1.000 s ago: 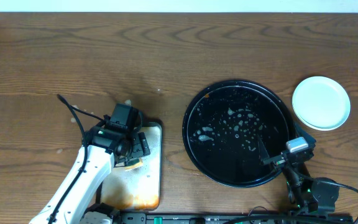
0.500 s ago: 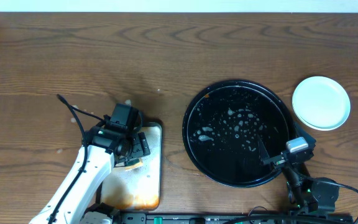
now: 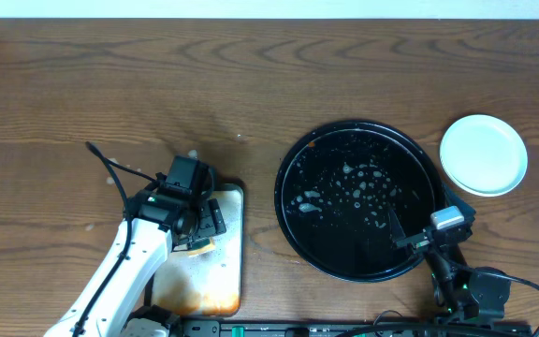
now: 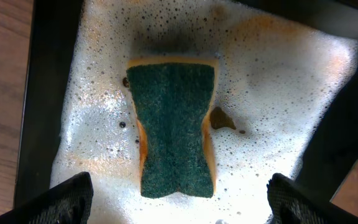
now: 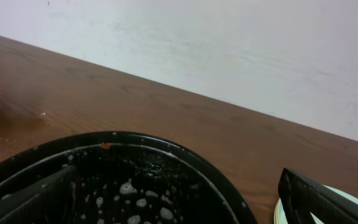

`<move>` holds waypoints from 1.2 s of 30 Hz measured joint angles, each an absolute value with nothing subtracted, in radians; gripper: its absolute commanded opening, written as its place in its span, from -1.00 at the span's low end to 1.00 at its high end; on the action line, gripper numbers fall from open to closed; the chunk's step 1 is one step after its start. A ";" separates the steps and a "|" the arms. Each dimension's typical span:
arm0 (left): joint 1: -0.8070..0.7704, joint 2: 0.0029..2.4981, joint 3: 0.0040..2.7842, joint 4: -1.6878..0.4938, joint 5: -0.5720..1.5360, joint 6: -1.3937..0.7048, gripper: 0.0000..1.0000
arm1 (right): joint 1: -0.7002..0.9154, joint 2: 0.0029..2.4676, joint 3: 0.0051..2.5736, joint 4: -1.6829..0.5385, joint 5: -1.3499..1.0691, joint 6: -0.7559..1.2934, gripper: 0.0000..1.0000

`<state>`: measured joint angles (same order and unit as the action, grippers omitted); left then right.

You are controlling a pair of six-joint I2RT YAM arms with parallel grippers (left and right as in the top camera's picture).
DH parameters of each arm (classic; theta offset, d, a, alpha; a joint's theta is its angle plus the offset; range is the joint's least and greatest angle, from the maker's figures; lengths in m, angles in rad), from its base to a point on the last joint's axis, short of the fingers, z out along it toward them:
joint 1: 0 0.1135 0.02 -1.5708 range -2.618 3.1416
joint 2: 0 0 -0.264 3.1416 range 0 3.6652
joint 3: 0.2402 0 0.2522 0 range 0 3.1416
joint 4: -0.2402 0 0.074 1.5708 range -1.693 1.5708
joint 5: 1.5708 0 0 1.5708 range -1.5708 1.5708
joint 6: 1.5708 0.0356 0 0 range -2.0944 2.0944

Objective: Clean dirty plates on tray and stack at the side

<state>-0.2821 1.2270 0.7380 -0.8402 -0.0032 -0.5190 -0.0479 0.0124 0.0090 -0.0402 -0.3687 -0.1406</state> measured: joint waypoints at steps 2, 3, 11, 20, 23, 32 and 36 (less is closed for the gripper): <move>-0.282 1.216 0.738 -0.840 -0.003 -0.519 0.81 | -0.048 0.012 0.009 -0.040 -0.369 -0.141 0.98; -0.282 1.206 0.738 -0.841 -0.003 -0.519 0.81 | -0.048 0.012 0.009 -0.041 -0.369 -0.141 0.98; -0.281 1.026 0.737 -0.793 -0.037 -0.519 0.80 | -0.048 0.012 0.009 -0.041 -0.368 -0.141 0.98; -0.201 0.754 0.688 -0.519 -0.085 -0.454 0.80 | -0.048 0.012 0.009 -0.041 -0.366 -0.141 0.99; -0.159 0.641 0.626 -0.405 -0.075 -0.387 0.80 | -0.048 0.012 0.009 -0.041 -0.366 -0.141 0.99; -0.049 0.283 0.323 -0.162 -0.048 -0.274 0.80 | -0.048 0.012 0.009 -0.041 -0.366 -0.141 0.99; -0.040 0.150 0.194 -0.132 -0.044 -0.261 0.81 | -0.048 0.012 0.009 -0.041 -0.366 -0.141 0.98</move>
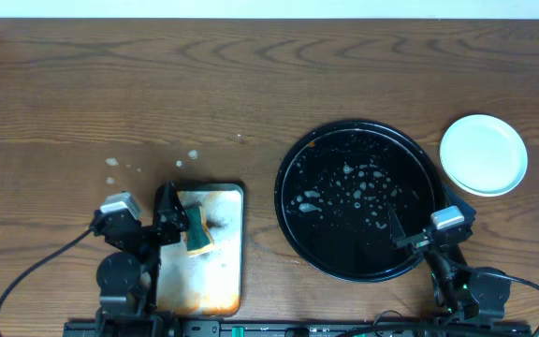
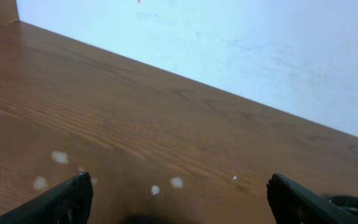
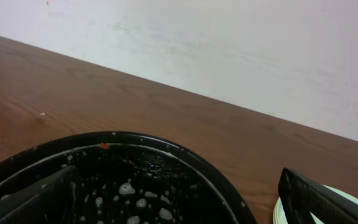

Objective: Clean dirty plates on tray and stack at the side

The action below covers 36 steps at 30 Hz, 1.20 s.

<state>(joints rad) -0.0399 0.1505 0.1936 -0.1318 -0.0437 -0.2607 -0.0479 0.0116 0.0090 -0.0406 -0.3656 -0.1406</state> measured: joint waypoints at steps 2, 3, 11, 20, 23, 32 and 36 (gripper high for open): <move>-0.040 0.109 0.155 -0.130 -0.039 -0.260 0.81 | -0.048 0.012 0.009 -0.041 -0.366 -0.141 0.99; -0.040 0.089 0.139 -0.130 -0.036 -0.258 0.80 | -0.048 0.012 0.009 -0.041 -0.366 -0.141 0.98; -0.031 0.012 0.048 -0.081 -0.033 -0.257 0.80 | -0.048 0.012 0.009 -0.041 -0.366 -0.141 0.99; -0.006 0.010 0.039 -0.058 -0.032 -0.250 0.81 | -0.048 0.012 0.008 -0.041 -0.366 -0.141 0.98; -0.006 0.010 0.039 -0.058 -0.032 -0.249 0.80 | -0.048 0.012 0.008 -0.041 -0.366 -0.141 0.99; -0.006 0.010 0.039 -0.058 -0.032 -0.246 0.80 | -0.048 0.012 0.008 -0.041 -0.366 -0.141 0.98; -0.006 0.010 0.039 -0.058 -0.032 -0.245 0.80 | -0.048 0.012 0.008 -0.041 -0.366 -0.141 0.99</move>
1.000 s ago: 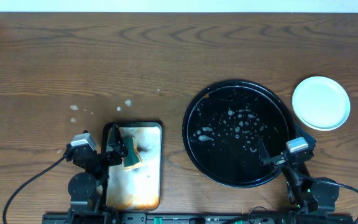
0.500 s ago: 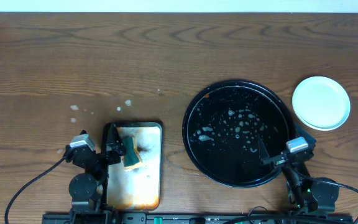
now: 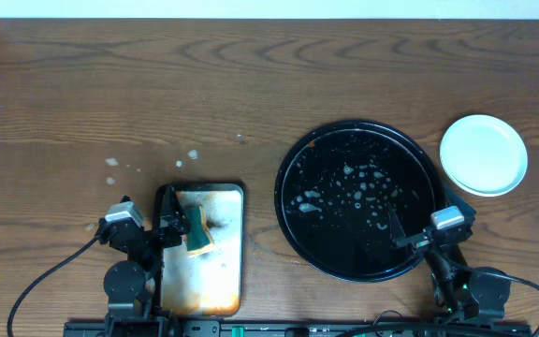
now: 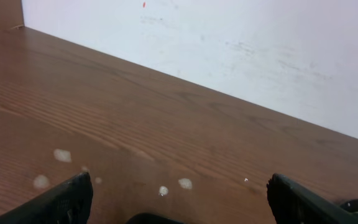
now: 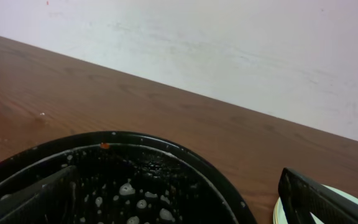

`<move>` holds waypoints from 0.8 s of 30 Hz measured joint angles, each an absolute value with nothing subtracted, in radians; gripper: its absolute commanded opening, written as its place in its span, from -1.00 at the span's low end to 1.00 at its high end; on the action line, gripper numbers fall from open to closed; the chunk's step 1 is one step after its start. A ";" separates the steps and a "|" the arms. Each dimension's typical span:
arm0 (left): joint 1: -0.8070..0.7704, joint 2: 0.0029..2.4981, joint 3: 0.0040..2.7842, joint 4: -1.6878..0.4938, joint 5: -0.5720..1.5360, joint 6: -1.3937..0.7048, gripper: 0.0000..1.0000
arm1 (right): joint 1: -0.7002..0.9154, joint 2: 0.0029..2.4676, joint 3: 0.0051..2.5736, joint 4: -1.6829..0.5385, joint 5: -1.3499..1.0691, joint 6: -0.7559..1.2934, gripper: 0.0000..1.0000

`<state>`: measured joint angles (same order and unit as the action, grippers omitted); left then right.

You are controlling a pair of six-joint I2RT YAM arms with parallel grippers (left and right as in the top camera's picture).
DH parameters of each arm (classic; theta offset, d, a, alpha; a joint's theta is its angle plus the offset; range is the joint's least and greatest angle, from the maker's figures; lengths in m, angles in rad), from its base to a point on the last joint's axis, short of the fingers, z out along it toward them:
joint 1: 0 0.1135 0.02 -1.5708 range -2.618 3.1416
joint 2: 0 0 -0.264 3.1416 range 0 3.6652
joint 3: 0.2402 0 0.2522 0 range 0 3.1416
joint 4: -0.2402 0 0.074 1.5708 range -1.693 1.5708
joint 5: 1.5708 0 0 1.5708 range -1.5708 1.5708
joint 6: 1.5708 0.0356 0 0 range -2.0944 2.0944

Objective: Clean dirty plates on tray and stack at the side

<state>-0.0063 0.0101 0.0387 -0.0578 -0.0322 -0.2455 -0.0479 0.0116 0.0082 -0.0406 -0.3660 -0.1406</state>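
Note:
The round black tray (image 3: 356, 199) carries only foam spots and no plate; its rim also shows in the right wrist view (image 5: 185, 155). White plates (image 3: 483, 154) are stacked to its right on the table, with an edge visible as a plate rim (image 5: 283, 214). The green-and-yellow sponge (image 3: 198, 230) lies on the small foamy soap tray (image 3: 223, 281). My left gripper (image 3: 165, 225) rests open at that tray's left edge, holding nothing, its fingers (image 4: 67, 198) wide apart. My right gripper (image 3: 419, 223) is open at the black tray's near right rim.
Foam drops (image 3: 112, 163) dot the wooden table left of centre and show as white spots (image 4: 61, 155) ahead of the left wrist. A white wall (image 5: 229, 50) bounds the far edge. Both arm bases and cables sit along the front edge.
My left arm has settled slightly nearer the front edge, and its camera view shifted a little. The sponge, both trays, the plates and my right arm have not moved.
My left gripper was open directly above the sponge on the foamy soap tray. Then it was drawn back low at the front left, with the sponge left on the tray. It stays there now. My right arm kept still throughout.

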 measured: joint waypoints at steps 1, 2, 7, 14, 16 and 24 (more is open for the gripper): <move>-0.006 0.010 0.039 -0.058 -0.032 -0.245 0.80 | -0.048 0.012 0.008 -0.041 -0.366 -0.141 0.98; -0.006 0.010 0.039 -0.058 -0.032 -0.245 0.81 | -0.048 0.012 0.008 -0.041 -0.366 -0.141 0.99; -0.006 0.010 0.039 -0.058 -0.032 -0.245 0.80 | -0.048 0.012 0.008 -0.041 -0.366 -0.141 0.98; -0.006 0.010 0.039 -0.058 -0.032 -0.245 0.80 | -0.048 0.012 0.008 -0.041 -0.366 -0.141 0.98; -0.006 0.010 0.039 -0.058 -0.032 -0.245 0.80 | -0.048 0.012 0.008 -0.041 -0.366 -0.141 0.98; -0.006 0.010 0.039 -0.058 -0.032 -0.245 0.80 | -0.048 0.012 0.008 -0.041 -0.366 -0.141 0.99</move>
